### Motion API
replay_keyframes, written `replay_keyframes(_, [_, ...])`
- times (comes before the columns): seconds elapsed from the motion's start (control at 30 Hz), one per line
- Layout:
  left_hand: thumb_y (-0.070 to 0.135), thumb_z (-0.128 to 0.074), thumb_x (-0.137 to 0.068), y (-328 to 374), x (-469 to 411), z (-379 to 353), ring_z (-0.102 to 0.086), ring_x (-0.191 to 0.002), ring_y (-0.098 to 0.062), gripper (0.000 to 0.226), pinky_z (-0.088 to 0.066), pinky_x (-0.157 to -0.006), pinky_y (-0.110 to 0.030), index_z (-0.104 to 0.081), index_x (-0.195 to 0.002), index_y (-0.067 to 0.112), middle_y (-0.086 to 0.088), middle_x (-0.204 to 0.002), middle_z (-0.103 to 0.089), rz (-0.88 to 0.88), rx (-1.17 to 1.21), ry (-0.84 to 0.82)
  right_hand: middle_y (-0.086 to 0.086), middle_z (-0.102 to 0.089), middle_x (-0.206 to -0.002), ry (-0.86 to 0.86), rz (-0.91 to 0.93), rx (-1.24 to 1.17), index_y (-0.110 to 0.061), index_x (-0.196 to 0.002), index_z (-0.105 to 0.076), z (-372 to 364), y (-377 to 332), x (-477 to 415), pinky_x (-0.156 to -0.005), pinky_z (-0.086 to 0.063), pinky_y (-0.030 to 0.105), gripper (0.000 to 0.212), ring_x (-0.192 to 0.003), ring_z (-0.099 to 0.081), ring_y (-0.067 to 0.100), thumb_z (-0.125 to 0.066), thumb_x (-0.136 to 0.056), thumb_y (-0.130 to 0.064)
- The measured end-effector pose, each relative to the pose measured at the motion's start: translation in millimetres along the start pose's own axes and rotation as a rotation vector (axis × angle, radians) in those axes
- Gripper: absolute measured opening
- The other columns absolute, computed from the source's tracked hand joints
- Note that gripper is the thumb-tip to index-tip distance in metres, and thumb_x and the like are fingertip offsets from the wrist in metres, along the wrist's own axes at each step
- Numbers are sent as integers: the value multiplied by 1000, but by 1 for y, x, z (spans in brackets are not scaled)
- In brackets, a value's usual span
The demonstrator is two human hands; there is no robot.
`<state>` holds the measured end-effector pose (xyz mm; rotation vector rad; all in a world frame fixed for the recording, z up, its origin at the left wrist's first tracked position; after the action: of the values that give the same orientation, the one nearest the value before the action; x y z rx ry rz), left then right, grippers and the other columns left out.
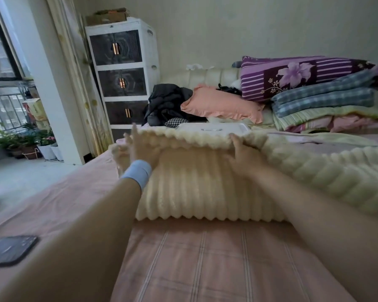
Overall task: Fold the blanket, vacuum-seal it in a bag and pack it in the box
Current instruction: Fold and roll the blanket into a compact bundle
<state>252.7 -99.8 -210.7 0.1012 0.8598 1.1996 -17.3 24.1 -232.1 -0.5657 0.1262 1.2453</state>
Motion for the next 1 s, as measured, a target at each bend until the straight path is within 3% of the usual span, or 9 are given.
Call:
replay_keyframes(0.1, [59, -38, -87, -9, 8, -76, -9, -147, -30, 64, -9, -119, -41, -34, -146, 34, 0, -162, -4, -202, -220, -309, 15, -31, -161, -419, 29, -25, -31, -151, 33, -66, 14, -18, -118, -31, 39, 124, -145, -37, 31, -70, -85, -50])
replay_keyframes(0.2, [66, -49, -84, -35, 48, -125, -23, -143, -20, 62, -11, -119, -44, -42, -138, 36, 8, -154, -22, -253, -328, -660, 10, -10, -168, -582, -55, 44, -38, -142, 43, -124, 43, -7, -121, -25, 40, 121, -151, -24, 29, -63, -88, -59])
replay_keyframes(0.37, [89, -47, -54, -51, 69, -109, -48, -110, -22, 89, -35, -103, -42, -50, -120, 30, 7, -120, -45, -509, -320, -453, 14, -37, -157, -308, 23, 323, -25, -160, 9, -150, 47, 13, -101, -45, 45, 83, -133, -50, 33, -43, -100, -51])
replay_keyframes(0.43, [81, -59, -56, -54, 79, -110, -50, -111, -22, 90, -41, -97, -40, -42, -130, 31, 6, -123, -45, -602, -502, -589, 10, -60, -136, -22, 312, 279, -19, -150, -38, -138, 25, 26, -89, -50, 44, 55, -117, -62, 33, -38, -100, -42])
replay_keyframes(0.5, [64, -68, -65, -60, 85, -113, -48, -118, -24, 88, -43, -99, -42, -30, -140, 36, 4, -132, -40, -551, -622, -741, 5, -69, -117, 0, 513, 168, -19, -126, -62, -129, 12, 50, -85, -52, 43, 56, -107, -66, 30, -35, -94, -55])
replay_keyframes(0.6, [20, -72, -80, -50, 89, -103, -53, -119, -29, 80, -44, -98, -40, -28, -146, 34, -2, -135, -41, -478, -583, -878, 2, -45, -153, -319, 456, 342, -23, -154, -35, -131, 15, 81, -109, -40, 46, 84, -137, -46, 26, -43, -84, -68])
replay_keyframes(0.67, [8, -69, -81, -40, 89, -95, -52, -122, -30, 79, -42, -100, -39, -31, -147, 29, -5, -135, -45, -457, -589, -940, 0, -49, -147, -457, 318, 375, -24, -150, -33, -125, 17, 88, -103, -45, 41, 69, -129, -52, 24, -60, -88, -38])
replay_keyframes(0.83, [29, -54, -96, -26, 98, -30, -49, -128, -23, 43, -36, -102, -28, -51, -139, 24, -4, -141, -52, -295, -675, -905, 10, -66, -111, -367, 347, 257, -18, -114, -56, -73, -36, 109, -78, -50, 37, 28, -103, -63, 32, -59, -87, -13])
replay_keyframes(1.0, [30, -51, -98, -56, 125, 29, -55, -123, -17, 36, -41, -98, -26, -57, -133, 25, 0, -137, -56, -161, -880, -887, 12, -64, -127, -437, 423, 124, -26, -135, -55, -67, -91, 160, -93, -50, 43, 48, -116, -59, 34, -58, -89, -15])
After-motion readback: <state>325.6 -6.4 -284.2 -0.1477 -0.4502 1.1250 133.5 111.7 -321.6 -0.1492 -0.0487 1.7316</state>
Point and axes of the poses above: each hand's wrist, its own x-axis away from the middle knuckle, its own z-axis out of the back of the hand, y = z × x, the point moved 5 cm from there along -x, towards the middle knuckle
